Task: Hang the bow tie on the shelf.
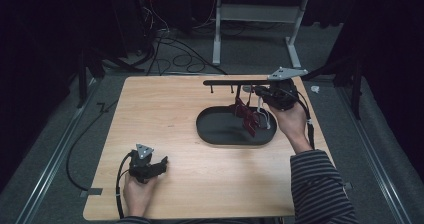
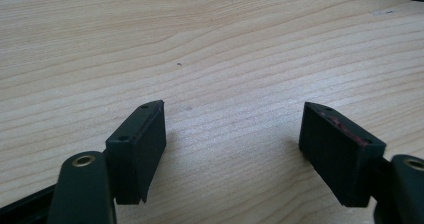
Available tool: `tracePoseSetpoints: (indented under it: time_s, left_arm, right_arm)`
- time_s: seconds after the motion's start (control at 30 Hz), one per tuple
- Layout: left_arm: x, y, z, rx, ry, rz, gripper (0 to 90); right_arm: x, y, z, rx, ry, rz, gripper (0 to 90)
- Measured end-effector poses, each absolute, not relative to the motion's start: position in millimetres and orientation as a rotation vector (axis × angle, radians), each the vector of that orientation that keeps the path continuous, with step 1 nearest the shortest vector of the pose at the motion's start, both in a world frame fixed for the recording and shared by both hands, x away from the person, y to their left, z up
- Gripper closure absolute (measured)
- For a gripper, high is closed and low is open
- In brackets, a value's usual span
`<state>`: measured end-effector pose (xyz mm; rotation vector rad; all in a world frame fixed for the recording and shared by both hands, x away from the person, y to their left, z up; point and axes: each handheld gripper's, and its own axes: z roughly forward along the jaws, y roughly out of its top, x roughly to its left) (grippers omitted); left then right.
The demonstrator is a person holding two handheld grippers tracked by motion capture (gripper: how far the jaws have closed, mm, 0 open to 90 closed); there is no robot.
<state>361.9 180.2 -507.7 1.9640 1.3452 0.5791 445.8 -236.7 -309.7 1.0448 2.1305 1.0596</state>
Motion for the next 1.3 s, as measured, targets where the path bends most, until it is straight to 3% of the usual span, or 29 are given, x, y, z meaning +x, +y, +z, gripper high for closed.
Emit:
tracePoseSetpoints:
  time_s: [1.03,1.3]
  left_arm:
    - [361.9,180.2,-507.7,1.964,1.344,0.578,27.2]
    - [361.9,180.1,-507.7,1.964,1.344,0.578,27.1]
  right_arm:
    - [493.5,-242.2,-332.8,1.217,2.128,0.933,87.1]
    - [492.4,-246.6,-331.9,1.235,2.127,0.931,79.8]
